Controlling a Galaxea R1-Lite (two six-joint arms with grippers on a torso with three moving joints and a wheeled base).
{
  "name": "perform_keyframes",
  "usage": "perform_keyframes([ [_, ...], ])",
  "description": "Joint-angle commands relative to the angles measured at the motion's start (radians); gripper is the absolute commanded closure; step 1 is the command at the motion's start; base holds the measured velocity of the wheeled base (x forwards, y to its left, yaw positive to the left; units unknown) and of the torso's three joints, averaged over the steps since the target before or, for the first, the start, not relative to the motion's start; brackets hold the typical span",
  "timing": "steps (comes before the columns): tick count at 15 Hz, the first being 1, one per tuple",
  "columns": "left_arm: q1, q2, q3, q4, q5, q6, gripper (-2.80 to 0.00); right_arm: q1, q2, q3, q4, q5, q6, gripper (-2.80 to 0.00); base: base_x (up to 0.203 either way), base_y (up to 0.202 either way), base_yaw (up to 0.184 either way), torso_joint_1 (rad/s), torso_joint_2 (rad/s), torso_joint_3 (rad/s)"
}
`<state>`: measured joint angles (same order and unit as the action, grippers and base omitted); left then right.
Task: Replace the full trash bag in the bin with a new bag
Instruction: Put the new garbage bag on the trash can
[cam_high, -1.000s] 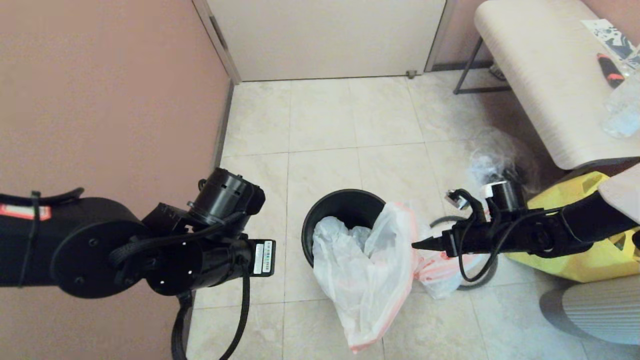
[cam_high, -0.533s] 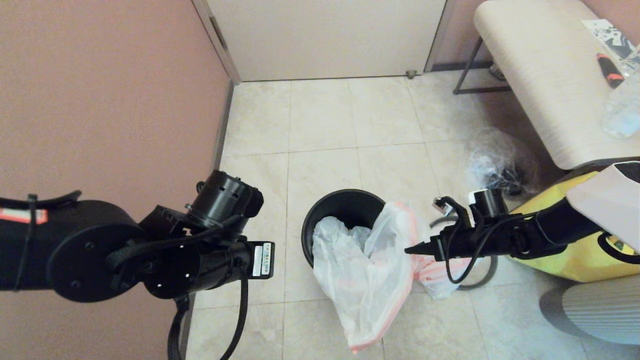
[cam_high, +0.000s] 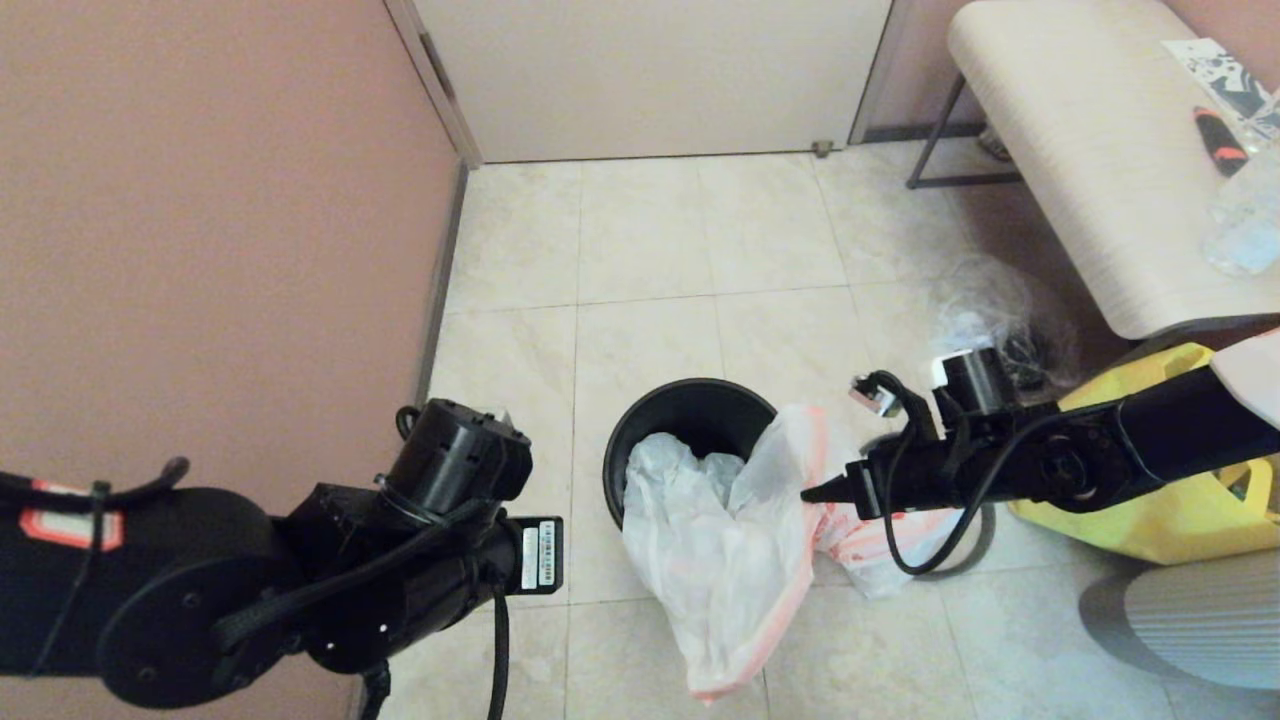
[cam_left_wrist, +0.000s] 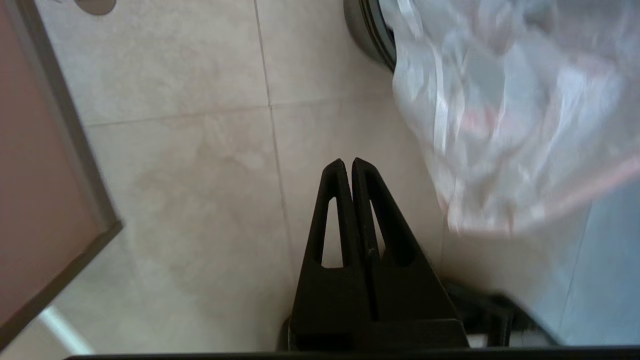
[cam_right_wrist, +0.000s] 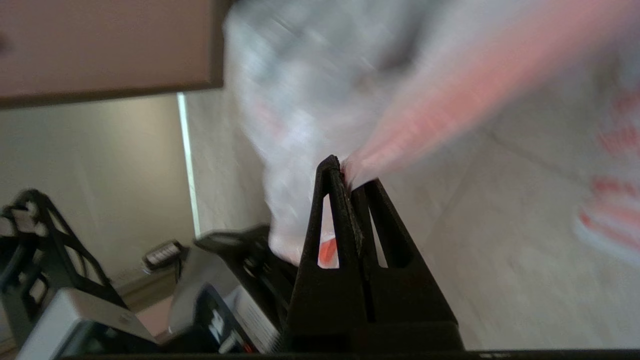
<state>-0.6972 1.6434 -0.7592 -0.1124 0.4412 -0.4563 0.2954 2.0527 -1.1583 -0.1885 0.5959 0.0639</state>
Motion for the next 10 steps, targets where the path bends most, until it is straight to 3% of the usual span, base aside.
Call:
perform_keyframes([
  [1, 0.011, 0.014, 0.068, -0.100, 0.012, -0.007, 0.00, 0.067, -0.044, -0.045, 0.004, -0.013, 0.024, 0.00, 0.000, 0.000, 0.000, 0.000, 0.00, 0.000],
  [4, 0.053, 0.030, 0.218, -0.349, 0.082, 0.007, 0.00, 0.184, -0.019, -0.242, 0.105, -0.048, 0.110, 0.00, 0.000, 0.000, 0.000, 0.000, 0.00, 0.000],
  [6, 0.077, 0.003, 0.287, -0.484, 0.091, 0.044, 0.00, 0.248, 0.030, -0.400, 0.189, -0.087, 0.158, 0.00, 0.000, 0.000, 0.000, 0.000, 0.00, 0.000],
  [10, 0.084, -0.003, 0.268, -0.561, 0.091, 0.062, 0.00, 0.324, 0.239, -0.765, 0.338, -0.218, 0.193, 0.00, 0.000, 0.000, 0.000, 0.000, 0.00, 0.000],
])
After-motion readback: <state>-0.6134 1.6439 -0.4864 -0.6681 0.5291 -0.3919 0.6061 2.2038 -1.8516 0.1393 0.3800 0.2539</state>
